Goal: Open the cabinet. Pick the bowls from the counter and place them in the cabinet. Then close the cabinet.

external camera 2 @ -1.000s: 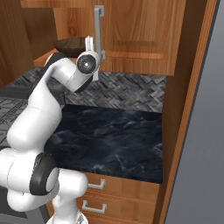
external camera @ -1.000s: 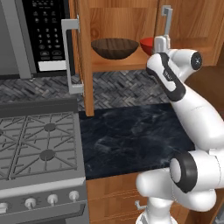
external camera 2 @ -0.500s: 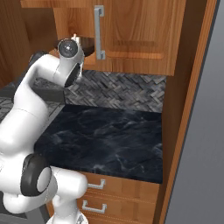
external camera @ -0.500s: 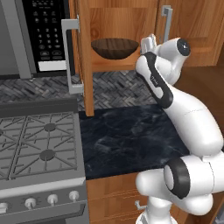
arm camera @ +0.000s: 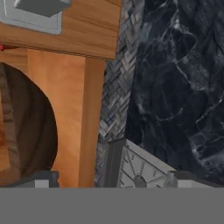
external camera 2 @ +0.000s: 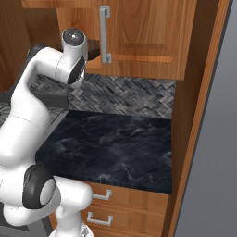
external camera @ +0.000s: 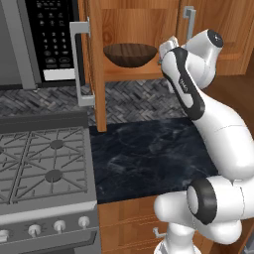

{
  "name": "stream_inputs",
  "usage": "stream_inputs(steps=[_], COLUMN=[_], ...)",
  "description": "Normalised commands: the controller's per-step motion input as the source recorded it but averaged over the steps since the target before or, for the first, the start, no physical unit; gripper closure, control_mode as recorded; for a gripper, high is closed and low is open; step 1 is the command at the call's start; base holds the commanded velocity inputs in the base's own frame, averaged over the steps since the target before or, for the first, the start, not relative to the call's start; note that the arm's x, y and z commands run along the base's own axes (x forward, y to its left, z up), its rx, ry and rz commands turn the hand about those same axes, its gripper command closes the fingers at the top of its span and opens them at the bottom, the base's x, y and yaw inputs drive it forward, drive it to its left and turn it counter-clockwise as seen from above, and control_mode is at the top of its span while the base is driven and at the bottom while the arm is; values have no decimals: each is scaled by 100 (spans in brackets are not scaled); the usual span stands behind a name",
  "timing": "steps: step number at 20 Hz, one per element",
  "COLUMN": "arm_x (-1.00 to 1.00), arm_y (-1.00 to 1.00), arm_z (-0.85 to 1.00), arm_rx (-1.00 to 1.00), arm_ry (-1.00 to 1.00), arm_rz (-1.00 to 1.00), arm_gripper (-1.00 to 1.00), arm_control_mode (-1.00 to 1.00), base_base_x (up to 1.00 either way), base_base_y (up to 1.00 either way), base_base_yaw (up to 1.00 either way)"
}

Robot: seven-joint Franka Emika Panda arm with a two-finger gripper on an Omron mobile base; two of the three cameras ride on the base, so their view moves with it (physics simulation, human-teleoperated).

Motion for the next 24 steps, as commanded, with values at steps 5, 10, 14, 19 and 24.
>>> stream_inputs(steps=[5,10,14,19,24], arm_x=[-20,-35,-45,-16,-38], arm_y=[2,0,0,0,-1], arm_z=[-95,-32,-4,14,7], arm_rx=[-10,-3,-2,0,0], arm_ry=[-14,-22,-20,-3,0], arm_rz=[13,11,7,0,0], arm_gripper=[-100,-100,-100,-100,-100], arm_control_mode=[-100,-100,-100,-100,-100], base_base_x=[0,0,0,0,0], base_base_y=[0,0,0,0,0], base_base_yaw=[0,0,0,0,0])
